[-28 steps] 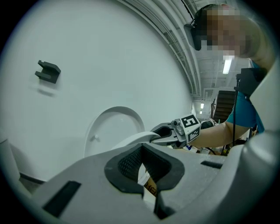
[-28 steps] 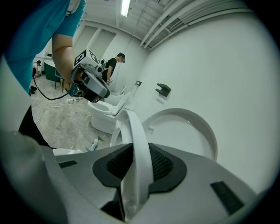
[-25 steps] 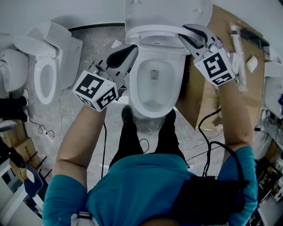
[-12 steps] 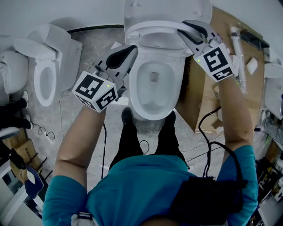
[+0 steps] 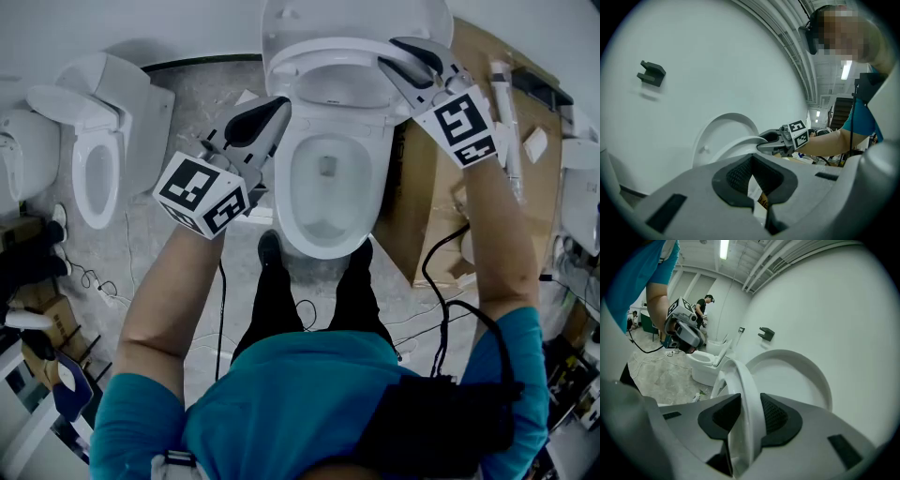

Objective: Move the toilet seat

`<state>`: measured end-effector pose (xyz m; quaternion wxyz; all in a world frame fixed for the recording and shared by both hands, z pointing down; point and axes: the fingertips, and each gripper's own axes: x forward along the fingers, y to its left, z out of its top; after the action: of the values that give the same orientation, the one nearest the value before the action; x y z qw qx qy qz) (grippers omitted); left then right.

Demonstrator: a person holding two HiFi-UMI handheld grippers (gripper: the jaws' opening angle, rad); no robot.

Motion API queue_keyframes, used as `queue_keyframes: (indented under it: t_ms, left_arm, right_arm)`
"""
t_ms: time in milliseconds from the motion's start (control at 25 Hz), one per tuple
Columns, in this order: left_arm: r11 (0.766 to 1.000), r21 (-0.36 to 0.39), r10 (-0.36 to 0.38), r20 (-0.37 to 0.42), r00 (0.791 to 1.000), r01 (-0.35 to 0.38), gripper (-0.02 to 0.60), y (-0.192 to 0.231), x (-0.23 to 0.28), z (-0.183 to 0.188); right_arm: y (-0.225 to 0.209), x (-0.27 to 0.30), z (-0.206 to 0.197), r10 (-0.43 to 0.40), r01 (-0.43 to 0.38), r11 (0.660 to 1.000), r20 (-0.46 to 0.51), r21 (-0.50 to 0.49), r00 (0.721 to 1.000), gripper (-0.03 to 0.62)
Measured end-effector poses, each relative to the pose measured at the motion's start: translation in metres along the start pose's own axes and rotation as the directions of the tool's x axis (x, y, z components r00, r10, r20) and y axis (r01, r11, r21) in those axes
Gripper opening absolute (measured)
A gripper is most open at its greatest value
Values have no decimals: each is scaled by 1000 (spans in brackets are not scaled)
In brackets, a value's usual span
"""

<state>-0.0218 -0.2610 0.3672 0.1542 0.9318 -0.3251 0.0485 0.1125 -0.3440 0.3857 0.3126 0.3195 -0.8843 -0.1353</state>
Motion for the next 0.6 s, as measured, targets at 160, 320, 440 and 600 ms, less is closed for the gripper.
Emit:
queue_keyframes:
  t_ms: [160,320,440,600]
  left_arm:
    - [1000,0,0,0,1000,0,3,4,4,0]
    - [1000,-1,0,-1,1000,0,3,9,8,0]
    - [1000,-4,1,-3,1000,-1,3,11,10,0]
    - [1000,-8,3,-3,1000,-3,3,16,13,0]
  right_arm:
    - [-7,5,-2,-8,8,1000,4,11,1000,135]
    - [-15,11,-4,-20,20,1000,7,22,1000,141]
    - [-21,15,-6,-29,29,999,9,29,1000,144]
    - [-30,21,-6,-42,42,998,12,42,999,150]
